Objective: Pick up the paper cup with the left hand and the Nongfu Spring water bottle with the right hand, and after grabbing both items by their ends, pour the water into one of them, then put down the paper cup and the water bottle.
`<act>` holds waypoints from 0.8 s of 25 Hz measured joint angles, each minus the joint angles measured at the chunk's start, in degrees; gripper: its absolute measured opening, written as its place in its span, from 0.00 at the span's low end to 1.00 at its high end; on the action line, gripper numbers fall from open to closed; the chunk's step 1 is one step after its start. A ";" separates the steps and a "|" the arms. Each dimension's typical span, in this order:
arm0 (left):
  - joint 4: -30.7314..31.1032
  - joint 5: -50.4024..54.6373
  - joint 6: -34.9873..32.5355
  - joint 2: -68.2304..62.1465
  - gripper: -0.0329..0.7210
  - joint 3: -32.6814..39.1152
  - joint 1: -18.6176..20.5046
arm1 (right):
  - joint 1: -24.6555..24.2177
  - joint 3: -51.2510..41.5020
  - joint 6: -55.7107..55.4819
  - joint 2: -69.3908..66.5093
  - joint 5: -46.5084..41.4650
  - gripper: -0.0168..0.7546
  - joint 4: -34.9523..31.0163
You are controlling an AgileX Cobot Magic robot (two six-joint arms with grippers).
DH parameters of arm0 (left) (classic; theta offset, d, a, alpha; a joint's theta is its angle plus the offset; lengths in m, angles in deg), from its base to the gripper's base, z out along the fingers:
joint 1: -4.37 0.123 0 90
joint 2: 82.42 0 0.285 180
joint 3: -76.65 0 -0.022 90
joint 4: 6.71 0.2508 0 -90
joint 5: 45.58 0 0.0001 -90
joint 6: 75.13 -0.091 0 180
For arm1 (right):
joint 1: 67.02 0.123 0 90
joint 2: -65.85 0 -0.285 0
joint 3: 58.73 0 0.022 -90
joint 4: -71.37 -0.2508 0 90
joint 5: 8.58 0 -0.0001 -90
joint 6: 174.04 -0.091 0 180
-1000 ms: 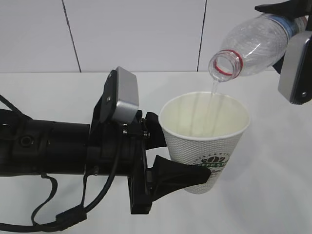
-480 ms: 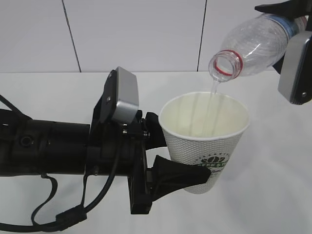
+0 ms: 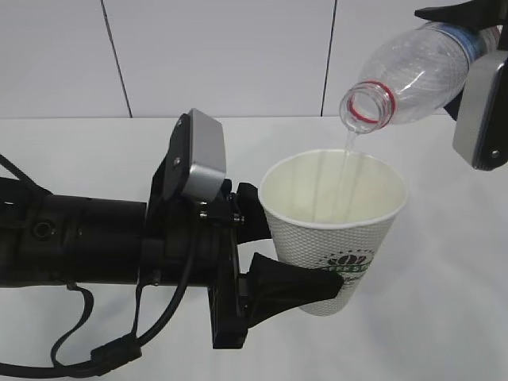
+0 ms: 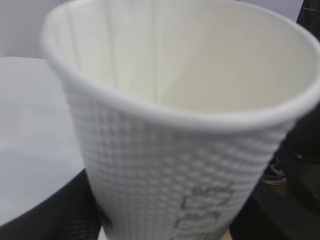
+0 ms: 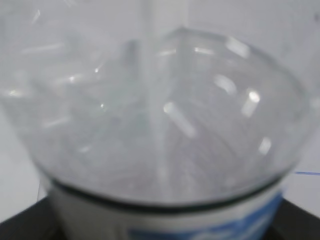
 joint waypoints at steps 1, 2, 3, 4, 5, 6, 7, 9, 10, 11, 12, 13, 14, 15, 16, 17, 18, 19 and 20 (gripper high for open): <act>0.00 0.00 0.00 0.00 0.71 0.00 0.00 | 0.00 0.00 0.00 0.00 0.00 0.64 0.00; 0.00 0.00 0.00 0.00 0.71 0.00 0.00 | 0.00 0.00 0.00 0.00 0.00 0.64 0.00; 0.00 0.00 0.00 0.00 0.71 0.00 0.00 | 0.00 0.00 0.00 0.00 0.00 0.64 0.00; 0.00 0.00 0.00 0.00 0.71 0.00 0.00 | 0.00 0.00 0.00 0.00 0.00 0.64 0.00; 0.00 0.00 0.00 0.00 0.71 0.00 0.00 | 0.00 0.00 0.00 0.00 0.00 0.64 0.00; 0.00 0.00 0.00 0.00 0.71 0.00 0.00 | 0.00 0.00 0.00 0.00 0.00 0.64 0.00; 0.00 0.00 0.00 0.00 0.71 0.00 0.00 | 0.00 0.00 0.00 0.00 0.00 0.64 0.00; 0.00 0.00 0.00 0.00 0.71 0.00 0.00 | 0.00 0.00 0.00 0.00 0.00 0.64 0.00; 0.00 0.00 0.00 0.00 0.71 0.00 0.00 | 0.00 0.00 0.00 0.00 0.00 0.64 0.00; 0.00 0.00 0.00 0.00 0.71 0.00 0.00 | 0.00 0.00 0.00 0.00 0.00 0.64 0.00; 0.00 0.00 0.00 0.00 0.71 0.00 0.00 | 0.00 0.00 0.00 0.00 0.00 0.64 0.00; 0.00 0.00 0.00 0.00 0.71 0.00 0.00 | 0.00 0.00 0.00 0.00 0.00 0.64 0.00; 0.00 0.00 0.00 0.00 0.71 0.00 0.00 | 0.00 0.00 0.00 0.00 0.00 0.64 0.00; 0.00 0.00 0.00 0.00 0.71 0.00 0.00 | 0.00 0.00 0.00 0.00 0.00 0.64 0.00; 0.00 0.00 0.00 0.00 0.71 0.00 0.00 | 0.00 0.00 0.00 0.00 0.00 0.64 0.00; 0.00 0.00 0.00 0.00 0.71 0.00 0.00 | 0.00 0.00 0.00 0.00 0.00 0.64 0.00; 0.00 0.00 0.00 0.00 0.71 0.00 0.00 | 0.00 0.00 0.00 0.00 0.00 0.64 0.00; 0.00 0.00 0.00 0.00 0.71 0.00 0.00 | 0.00 0.00 0.00 0.00 0.00 0.64 0.00; 0.00 0.00 0.00 0.00 0.71 0.00 0.00 | 0.00 0.00 0.00 0.00 0.00 0.64 0.00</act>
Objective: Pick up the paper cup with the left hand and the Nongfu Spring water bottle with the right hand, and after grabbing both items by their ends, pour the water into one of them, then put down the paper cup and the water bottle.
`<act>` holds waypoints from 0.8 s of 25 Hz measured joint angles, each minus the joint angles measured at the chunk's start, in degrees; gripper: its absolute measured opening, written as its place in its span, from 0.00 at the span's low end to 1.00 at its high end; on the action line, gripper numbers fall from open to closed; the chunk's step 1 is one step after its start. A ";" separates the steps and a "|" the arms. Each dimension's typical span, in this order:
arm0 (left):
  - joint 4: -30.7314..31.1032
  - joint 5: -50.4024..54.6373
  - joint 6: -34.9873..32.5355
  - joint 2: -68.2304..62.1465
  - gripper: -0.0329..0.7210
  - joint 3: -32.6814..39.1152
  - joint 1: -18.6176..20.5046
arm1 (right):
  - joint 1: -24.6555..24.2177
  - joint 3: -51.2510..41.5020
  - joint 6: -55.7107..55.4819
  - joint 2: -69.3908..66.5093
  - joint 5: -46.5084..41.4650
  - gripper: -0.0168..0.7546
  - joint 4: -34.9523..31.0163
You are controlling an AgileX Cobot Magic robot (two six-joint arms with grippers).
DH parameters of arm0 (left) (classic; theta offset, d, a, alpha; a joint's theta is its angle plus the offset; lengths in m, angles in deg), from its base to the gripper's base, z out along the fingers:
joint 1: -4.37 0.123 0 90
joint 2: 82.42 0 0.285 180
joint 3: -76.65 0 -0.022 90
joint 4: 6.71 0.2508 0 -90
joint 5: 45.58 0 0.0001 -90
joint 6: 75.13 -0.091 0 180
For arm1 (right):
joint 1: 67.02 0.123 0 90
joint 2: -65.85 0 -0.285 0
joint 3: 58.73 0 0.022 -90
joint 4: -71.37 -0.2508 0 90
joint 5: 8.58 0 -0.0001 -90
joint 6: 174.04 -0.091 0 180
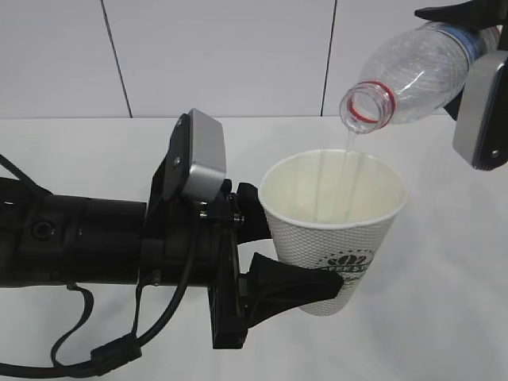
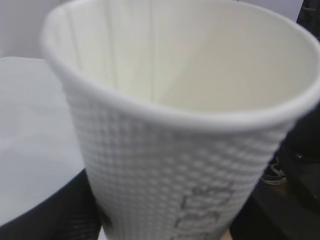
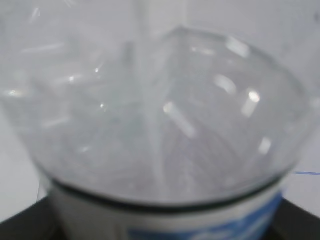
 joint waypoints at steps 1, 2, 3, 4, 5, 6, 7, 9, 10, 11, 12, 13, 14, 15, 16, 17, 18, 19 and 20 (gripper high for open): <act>0.00 0.00 0.00 0.00 0.71 0.00 0.00 | 0.00 0.00 0.00 0.00 0.00 0.64 0.00; 0.00 0.00 0.00 0.00 0.71 0.00 0.00 | 0.00 0.00 0.00 0.00 0.00 0.64 0.00; 0.00 0.00 0.00 0.00 0.71 0.00 0.00 | 0.00 0.00 0.00 0.00 0.00 0.64 0.00; 0.00 0.00 0.00 0.00 0.71 0.00 0.00 | 0.00 0.00 0.00 0.00 0.00 0.64 0.00; 0.00 0.00 0.00 0.00 0.71 0.00 0.00 | 0.00 0.00 0.00 0.00 0.00 0.64 0.00; 0.00 0.00 0.00 0.00 0.71 0.00 0.00 | 0.00 0.00 0.00 0.00 0.00 0.64 0.00; 0.00 0.00 0.00 0.00 0.71 0.00 0.00 | 0.00 0.00 0.00 0.00 0.00 0.64 0.00; 0.00 0.00 0.00 0.00 0.71 0.00 0.00 | 0.00 0.00 0.00 0.00 0.00 0.64 0.00; 0.00 0.00 0.00 0.00 0.71 0.00 0.00 | 0.00 0.00 0.00 0.00 0.00 0.64 0.00; 0.00 0.00 0.00 0.00 0.71 0.00 0.00 | 0.00 0.00 0.00 0.00 0.00 0.64 0.00; 0.00 0.00 0.00 0.00 0.71 0.00 0.00 | 0.00 0.00 0.00 0.00 0.00 0.64 0.00; 0.00 0.00 0.00 0.00 0.71 0.00 0.00 | 0.00 0.00 0.00 0.00 0.00 0.64 0.00; 0.00 0.00 0.00 0.00 0.71 0.00 0.00 | 0.00 0.00 0.00 0.00 0.00 0.64 0.00; 0.00 0.00 0.00 0.00 0.71 0.00 0.00 | 0.00 0.00 0.00 0.00 0.00 0.64 0.00; 0.00 0.00 0.00 0.00 0.71 0.00 0.00 | 0.00 0.00 0.00 0.00 0.00 0.64 0.00; 0.00 0.00 0.00 0.00 0.71 0.00 0.00 | 0.00 0.00 0.00 0.00 0.00 0.64 0.00; 0.00 0.00 0.00 0.00 0.71 0.00 0.00 | 0.00 0.00 0.00 0.00 0.00 0.64 0.00; 0.00 -0.10 0.00 0.00 0.71 0.00 0.00 | 0.00 0.00 0.00 0.00 0.00 0.64 0.00; 0.00 -0.22 0.00 0.00 0.71 0.00 0.00 | 0.00 0.00 0.00 0.00 0.00 0.64 0.00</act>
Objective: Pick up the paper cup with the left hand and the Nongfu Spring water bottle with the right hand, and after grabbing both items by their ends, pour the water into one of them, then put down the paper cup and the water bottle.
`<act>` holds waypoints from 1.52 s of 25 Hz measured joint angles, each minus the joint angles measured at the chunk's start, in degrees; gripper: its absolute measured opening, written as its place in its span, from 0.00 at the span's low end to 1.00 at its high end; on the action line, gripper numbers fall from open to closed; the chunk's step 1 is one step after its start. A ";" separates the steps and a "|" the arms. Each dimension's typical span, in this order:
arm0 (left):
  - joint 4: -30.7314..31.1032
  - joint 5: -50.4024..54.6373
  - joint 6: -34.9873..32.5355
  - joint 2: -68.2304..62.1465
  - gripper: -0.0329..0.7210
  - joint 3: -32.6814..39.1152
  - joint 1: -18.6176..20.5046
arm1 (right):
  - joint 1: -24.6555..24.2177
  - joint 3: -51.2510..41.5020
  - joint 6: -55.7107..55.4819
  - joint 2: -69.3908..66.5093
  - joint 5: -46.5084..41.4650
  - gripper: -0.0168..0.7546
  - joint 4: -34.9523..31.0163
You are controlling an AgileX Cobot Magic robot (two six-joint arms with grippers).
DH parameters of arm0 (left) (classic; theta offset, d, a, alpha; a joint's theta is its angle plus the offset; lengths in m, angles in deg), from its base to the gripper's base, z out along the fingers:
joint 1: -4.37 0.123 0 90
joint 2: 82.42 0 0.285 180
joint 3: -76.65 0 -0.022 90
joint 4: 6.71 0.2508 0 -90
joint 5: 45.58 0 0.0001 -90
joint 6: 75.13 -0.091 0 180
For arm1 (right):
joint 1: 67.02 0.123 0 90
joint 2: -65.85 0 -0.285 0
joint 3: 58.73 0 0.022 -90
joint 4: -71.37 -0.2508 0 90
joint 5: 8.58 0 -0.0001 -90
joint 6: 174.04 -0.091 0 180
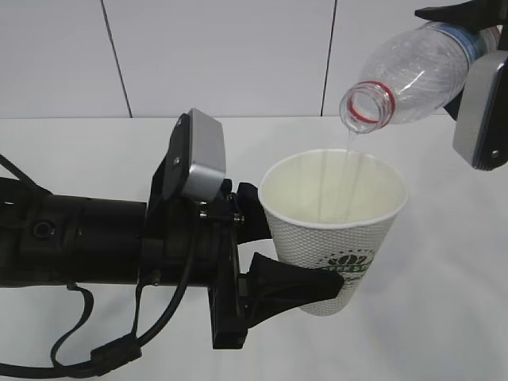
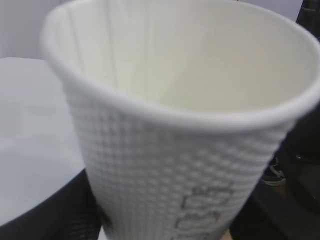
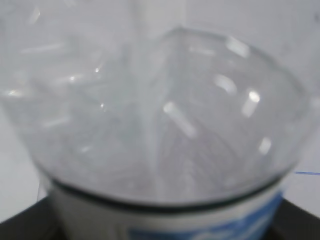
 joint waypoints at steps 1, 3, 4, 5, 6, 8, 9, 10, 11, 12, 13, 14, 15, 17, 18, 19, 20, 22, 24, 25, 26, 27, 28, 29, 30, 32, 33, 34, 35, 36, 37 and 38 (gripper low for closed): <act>0.00 -0.13 0.00 0.00 0.71 0.00 0.00 | 0.00 0.00 0.00 0.00 0.00 0.64 0.00; 0.00 -0.25 0.00 0.00 0.71 0.00 0.00 | 0.00 0.00 0.00 0.00 0.00 0.64 0.00; 0.00 -0.25 0.00 0.00 0.71 0.00 0.00 | 0.00 0.00 0.00 0.00 0.00 0.64 0.00; 0.00 -0.36 0.00 0.00 0.71 0.00 0.00 | 0.00 0.00 0.00 0.00 0.00 0.64 0.00; 0.00 -0.37 0.00 0.00 0.71 0.00 0.00 | 0.00 0.00 0.00 0.00 0.00 0.64 0.00; 0.00 -0.45 0.00 0.00 0.71 0.00 0.00 | 0.00 0.00 0.00 0.00 0.00 0.64 0.00; 0.00 -0.49 0.00 0.00 0.71 0.00 0.00 | 0.00 0.00 0.00 0.00 0.00 0.64 0.00; 0.00 -0.59 0.00 0.00 0.71 0.00 0.00 | 0.00 0.00 0.00 0.00 0.00 0.64 0.00; 0.00 -0.59 0.00 0.00 0.71 0.00 0.00 | 0.00 0.00 0.00 0.00 0.00 0.64 0.00; 0.00 -0.59 0.00 0.00 0.71 0.00 0.00 | 0.00 0.00 0.00 0.00 0.00 0.64 0.00; 0.00 -0.59 0.00 0.00 0.71 0.00 0.00 | 0.00 0.00 0.00 0.00 0.00 0.64 0.00; 0.00 -0.59 0.00 0.00 0.71 0.00 0.00 | 0.00 0.00 0.00 0.00 0.00 0.64 0.00; 0.00 -0.59 0.00 0.00 0.71 0.00 0.00 | 0.00 0.00 0.00 0.00 0.00 0.64 0.00; 0.00 -0.59 0.00 0.00 0.71 0.00 0.00 | 0.00 0.00 0.00 0.00 0.00 0.64 0.00; 0.00 -0.59 0.00 0.00 0.71 0.00 0.00 | 0.00 0.00 0.00 0.00 0.00 0.64 0.00; 0.00 -0.59 0.00 0.00 0.71 0.00 0.00 | 0.00 0.00 0.00 0.00 0.00 0.64 0.00; 0.00 -0.59 0.00 0.00 0.71 0.00 0.00 | 0.00 0.00 0.00 0.00 0.00 0.64 0.00; 0.00 -0.59 0.00 0.00 0.71 0.00 0.00 | 0.00 0.00 0.00 0.00 0.00 0.64 0.00; 0.00 -0.59 0.00 0.00 0.71 0.00 0.00 | 0.00 0.00 0.00 0.00 0.00 0.64 0.00; 0.00 -0.59 0.00 0.00 0.71 0.00 0.00 | 0.00 0.00 0.00 0.00 0.00 0.64 0.00; 0.00 -0.59 0.00 0.00 0.71 0.00 0.00 | 0.00 0.00 0.00 0.00 0.00 0.64 0.00; 0.00 -0.59 0.00 0.00 0.71 0.00 0.00 | 0.00 0.00 0.00 0.00 0.00 0.64 0.00; 0.00 -0.59 0.00 0.00 0.71 0.00 0.00 | 0.00 0.00 0.10 0.00 0.00 0.64 0.00; 0.00 -0.59 0.00 0.00 0.71 0.00 0.00 | 0.00 0.00 0.12 0.00 0.00 0.64 0.00; 0.00 -0.59 0.00 0.00 0.71 0.00 0.00 | 0.00 0.00 0.37 0.00 0.00 0.64 0.00; 0.00 -0.59 0.00 0.00 0.71 0.00 0.00 | 0.00 0.00 0.61 0.00 0.00 0.64 0.00; 0.00 -0.59 0.00 0.00 0.71 0.00 0.00 | 0.00 0.00 0.70 0.00 0.00 0.64 0.00; 0.00 -0.59 0.00 0.00 0.71 0.00 0.00 | 0.00 0.00 0.70 0.00 0.00 0.64 0.00; 0.00 -0.59 0.00 0.00 0.71 0.00 0.00 | 0.00 0.00 0.70 0.00 0.00 0.64 0.00; 0.00 -0.59 0.00 0.00 0.71 0.00 0.00 | 0.00 0.00 0.70 0.00 0.00 0.64 0.00; 0.00 -0.59 0.00 0.00 0.71 0.00 0.00 | 0.00 0.00 0.70 0.00 0.00 0.64 0.00; 0.00 -0.59 0.00 0.00 0.71 0.00 0.00 | 0.00 0.00 0.72 0.00 0.00 0.64 0.00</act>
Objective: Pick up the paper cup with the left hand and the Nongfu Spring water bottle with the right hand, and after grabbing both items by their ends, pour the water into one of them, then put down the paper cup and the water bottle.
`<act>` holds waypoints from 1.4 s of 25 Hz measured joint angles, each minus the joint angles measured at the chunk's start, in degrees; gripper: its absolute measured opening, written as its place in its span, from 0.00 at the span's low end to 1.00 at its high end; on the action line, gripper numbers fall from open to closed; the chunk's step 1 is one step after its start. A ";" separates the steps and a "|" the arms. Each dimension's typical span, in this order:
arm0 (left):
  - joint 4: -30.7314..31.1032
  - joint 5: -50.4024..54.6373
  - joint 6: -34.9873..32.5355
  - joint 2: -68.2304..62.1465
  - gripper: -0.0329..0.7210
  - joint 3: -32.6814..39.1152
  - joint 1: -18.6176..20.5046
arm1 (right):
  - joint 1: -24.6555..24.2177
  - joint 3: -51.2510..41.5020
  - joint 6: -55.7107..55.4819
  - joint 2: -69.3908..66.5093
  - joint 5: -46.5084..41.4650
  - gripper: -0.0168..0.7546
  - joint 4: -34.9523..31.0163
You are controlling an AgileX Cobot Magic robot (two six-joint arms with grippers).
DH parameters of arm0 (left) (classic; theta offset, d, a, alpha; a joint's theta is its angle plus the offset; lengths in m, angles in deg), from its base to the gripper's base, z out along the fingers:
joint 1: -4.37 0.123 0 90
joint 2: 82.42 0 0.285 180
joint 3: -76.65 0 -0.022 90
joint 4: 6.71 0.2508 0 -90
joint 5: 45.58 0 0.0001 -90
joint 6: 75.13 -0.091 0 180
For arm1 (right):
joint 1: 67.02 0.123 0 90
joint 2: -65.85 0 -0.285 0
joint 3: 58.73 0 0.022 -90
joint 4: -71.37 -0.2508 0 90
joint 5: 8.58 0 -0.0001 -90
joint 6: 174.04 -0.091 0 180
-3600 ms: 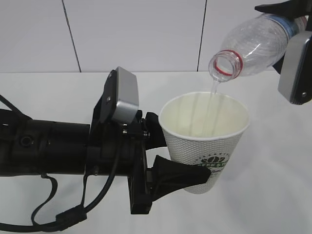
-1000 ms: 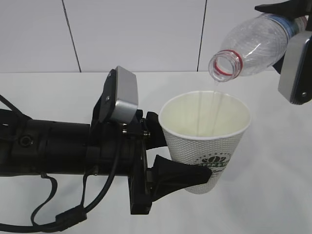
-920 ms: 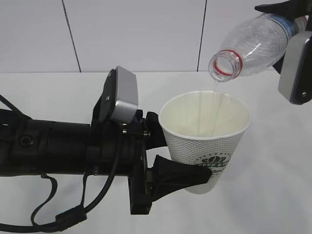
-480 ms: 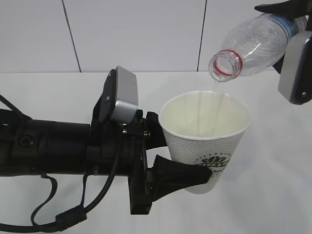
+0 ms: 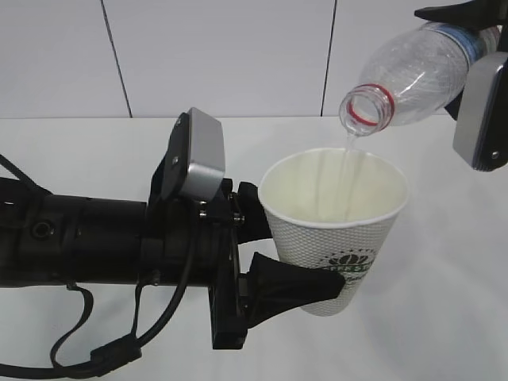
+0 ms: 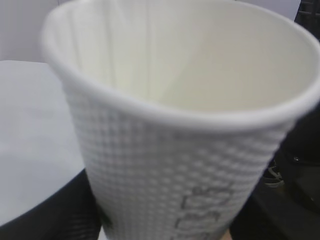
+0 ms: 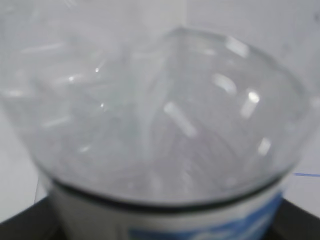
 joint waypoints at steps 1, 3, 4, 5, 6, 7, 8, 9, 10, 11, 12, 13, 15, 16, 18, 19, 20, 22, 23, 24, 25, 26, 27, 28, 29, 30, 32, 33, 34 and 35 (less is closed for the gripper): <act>0.00 0.00 0.00 0.00 0.71 0.00 0.00 | 0.00 0.00 0.10 0.00 0.00 0.64 0.00; 0.00 0.00 0.00 0.00 0.71 0.00 0.00 | 0.00 0.00 0.10 0.00 0.00 0.64 0.00; 0.00 0.00 0.00 0.00 0.71 0.00 0.00 | 0.00 0.00 0.10 0.00 0.00 0.64 0.00; 0.00 0.00 0.00 0.00 0.71 0.00 0.00 | 0.00 0.00 0.10 0.00 0.00 0.64 0.00; 0.00 0.00 0.00 0.00 0.71 0.00 0.00 | 0.00 0.00 0.10 0.00 0.00 0.64 0.00; 0.00 0.00 0.00 0.00 0.71 0.00 0.00 | 0.00 0.00 0.10 0.00 0.00 0.64 0.00; 0.00 0.00 0.00 0.00 0.71 0.00 0.00 | 0.00 0.00 0.10 0.00 0.00 0.64 0.00; 0.00 0.00 0.00 0.00 0.71 0.00 0.00 | 0.00 0.00 0.10 0.00 0.00 0.64 0.00; 0.00 0.00 0.00 0.00 0.71 0.00 0.00 | 0.00 0.00 0.10 0.00 0.00 0.64 0.00; 0.00 0.00 0.00 0.00 0.71 0.00 0.00 | 0.00 0.00 0.10 0.00 0.00 0.64 0.00; 0.00 0.00 0.00 0.00 0.71 0.00 0.00 | 0.00 0.00 0.10 0.00 0.00 0.64 0.00; 0.00 0.00 0.00 0.00 0.71 0.00 0.00 | 0.00 0.00 0.10 0.00 0.00 0.64 0.00; 0.00 0.00 0.00 0.00 0.71 0.00 0.00 | 0.00 0.00 0.10 0.00 0.00 0.64 0.00; 0.00 0.00 0.00 0.00 0.71 0.00 0.00 | 0.00 0.00 0.10 0.00 0.00 0.64 0.00; 0.00 0.00 0.00 0.00 0.71 0.00 0.00 | 0.00 0.00 0.10 0.00 0.00 0.64 0.00; 0.00 0.00 0.00 0.00 0.71 0.00 0.00 | 0.00 0.00 0.11 0.00 0.00 0.64 0.00; 0.00 0.00 0.00 0.00 0.71 0.00 0.00 | 0.00 0.00 0.11 0.00 0.00 0.64 0.00; 0.00 0.00 0.00 0.00 0.71 0.00 0.00 | 0.00 0.00 0.11 0.00 0.00 0.64 0.00; 0.00 0.00 0.00 0.00 0.71 0.00 0.00 | 0.00 0.00 0.11 0.00 0.00 0.64 0.00; 0.00 0.00 0.00 0.00 0.71 0.00 0.00 | 0.00 0.00 0.11 0.00 0.00 0.64 0.00; 0.00 0.00 0.00 0.00 0.71 0.00 0.00 | 0.00 0.00 0.11 0.00 0.00 0.64 0.00; 0.10 0.00 0.00 0.00 0.71 0.00 0.00 | 0.00 0.00 0.11 0.00 0.00 0.67 0.00; 0.10 0.00 0.00 0.00 0.71 0.00 0.00 | 0.00 0.00 0.22 0.00 0.00 0.66 0.00; 0.10 0.00 0.00 0.00 0.71 0.00 0.00 | 0.00 0.00 0.22 0.00 0.00 0.65 0.00; 0.10 0.00 0.00 0.00 0.71 0.00 0.00 | 0.00 0.00 0.22 0.00 0.00 0.65 0.00; 0.10 0.00 0.00 0.00 0.71 0.00 0.00 | 0.00 0.00 0.22 0.00 0.00 0.65 0.00; 0.10 0.00 0.00 0.00 0.71 0.00 0.00 | 0.00 0.00 0.22 0.00 0.00 0.64 0.00; 0.10 0.00 0.00 0.00 0.71 0.00 0.00 | 0.00 0.00 0.22 0.00 0.00 0.64 0.00; 0.10 0.00 0.00 0.00 0.71 0.00 0.00 | 0.00 0.00 0.22 0.00 0.00 0.64 0.00; 0.10 0.00 0.00 0.00 0.71 0.00 0.00 | 0.00 0.00 0.22 0.00 0.00 0.64 0.00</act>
